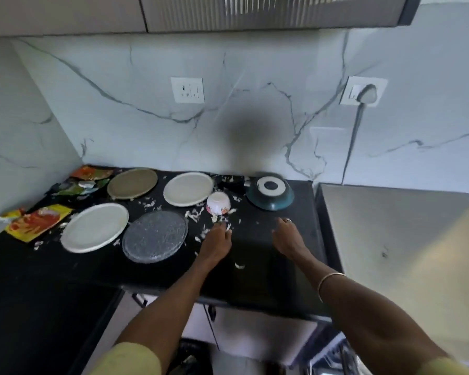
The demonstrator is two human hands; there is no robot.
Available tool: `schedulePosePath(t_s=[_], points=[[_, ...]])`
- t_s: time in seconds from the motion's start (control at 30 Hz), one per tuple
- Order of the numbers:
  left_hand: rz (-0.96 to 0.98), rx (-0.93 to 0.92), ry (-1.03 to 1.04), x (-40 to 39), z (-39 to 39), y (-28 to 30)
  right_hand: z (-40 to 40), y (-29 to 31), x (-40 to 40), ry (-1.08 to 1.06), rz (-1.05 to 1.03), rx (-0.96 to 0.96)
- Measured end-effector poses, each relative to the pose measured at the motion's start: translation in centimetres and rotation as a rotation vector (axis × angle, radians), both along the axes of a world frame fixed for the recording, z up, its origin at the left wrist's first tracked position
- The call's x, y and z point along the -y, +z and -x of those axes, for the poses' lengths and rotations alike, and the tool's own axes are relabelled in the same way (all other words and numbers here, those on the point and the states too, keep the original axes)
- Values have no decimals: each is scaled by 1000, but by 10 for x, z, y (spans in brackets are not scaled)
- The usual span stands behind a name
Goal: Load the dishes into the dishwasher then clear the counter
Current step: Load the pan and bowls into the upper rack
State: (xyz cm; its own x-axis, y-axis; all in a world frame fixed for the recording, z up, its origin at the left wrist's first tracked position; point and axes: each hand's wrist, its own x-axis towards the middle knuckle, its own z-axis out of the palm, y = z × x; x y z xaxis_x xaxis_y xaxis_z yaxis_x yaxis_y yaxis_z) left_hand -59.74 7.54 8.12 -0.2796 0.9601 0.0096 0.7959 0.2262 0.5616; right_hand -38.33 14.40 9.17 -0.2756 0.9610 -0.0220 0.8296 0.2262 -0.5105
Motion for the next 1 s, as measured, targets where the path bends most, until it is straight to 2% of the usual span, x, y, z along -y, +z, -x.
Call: schedulePosePath(t_s=[0.2,0.33,0.53,0.63,1.0], points=[[17,-37,113,-88,30,7,29,24,-100,52,-5,16],[28,-56,96,-121,48,2,56,24,-144,117,16,20],[165,-238,32,-157,76,-13,107,18,-199,189,37,81],[207,-219,-2,-167,81,-16,131,14,-222,194,61,59],[309,-216,-85,-188,96,-29,171,-20,-261,354,86,388]])
